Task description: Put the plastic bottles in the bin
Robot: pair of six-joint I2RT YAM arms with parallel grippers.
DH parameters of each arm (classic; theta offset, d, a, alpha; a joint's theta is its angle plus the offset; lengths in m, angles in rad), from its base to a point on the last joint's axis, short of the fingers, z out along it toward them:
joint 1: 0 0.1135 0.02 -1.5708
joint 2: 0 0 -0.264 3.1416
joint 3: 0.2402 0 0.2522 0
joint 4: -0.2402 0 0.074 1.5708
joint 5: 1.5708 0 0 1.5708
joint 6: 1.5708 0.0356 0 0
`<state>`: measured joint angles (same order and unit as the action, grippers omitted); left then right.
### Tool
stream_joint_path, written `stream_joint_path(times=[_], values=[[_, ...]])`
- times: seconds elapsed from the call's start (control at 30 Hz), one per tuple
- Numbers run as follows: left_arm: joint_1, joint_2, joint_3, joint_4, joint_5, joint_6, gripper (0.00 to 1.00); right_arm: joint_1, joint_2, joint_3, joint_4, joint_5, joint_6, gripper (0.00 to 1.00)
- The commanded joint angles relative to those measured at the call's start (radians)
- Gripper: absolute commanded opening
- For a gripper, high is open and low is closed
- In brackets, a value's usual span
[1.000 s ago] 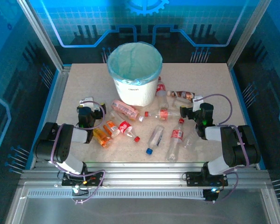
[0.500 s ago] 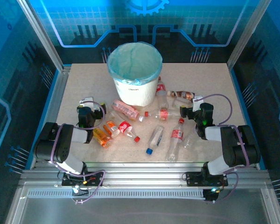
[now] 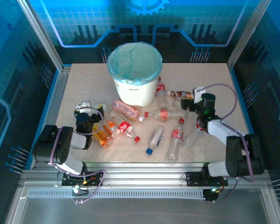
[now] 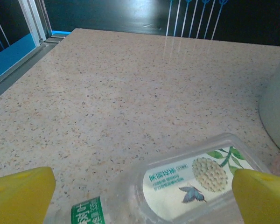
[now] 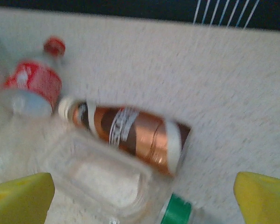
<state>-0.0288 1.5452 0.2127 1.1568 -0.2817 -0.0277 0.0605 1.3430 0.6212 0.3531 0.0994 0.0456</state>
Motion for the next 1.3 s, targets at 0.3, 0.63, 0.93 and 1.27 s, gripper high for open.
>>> stream_joint_path(times=[0.3,0.63,0.93,1.27], values=[[0.004,-0.721,0.045,-0.65,-0.09,-0.176,0.99,-0.066,-0.274,0.218,-0.754,-0.087,0.215,1.0],[-0.071,-0.979,0.479,-1.402,0.084,-0.213,0.87,-0.281,-0.4,0.17,-1.002,-0.331,0.361,0.89],[-0.269,-0.909,0.757,-1.531,0.313,-0.097,0.73,-0.499,-0.229,0.165,-0.982,-0.483,0.309,0.69],[-0.925,-0.565,1.032,-1.618,0.045,0.256,0.77,-0.522,-0.058,0.184,-0.909,-0.504,0.317,0.67]])
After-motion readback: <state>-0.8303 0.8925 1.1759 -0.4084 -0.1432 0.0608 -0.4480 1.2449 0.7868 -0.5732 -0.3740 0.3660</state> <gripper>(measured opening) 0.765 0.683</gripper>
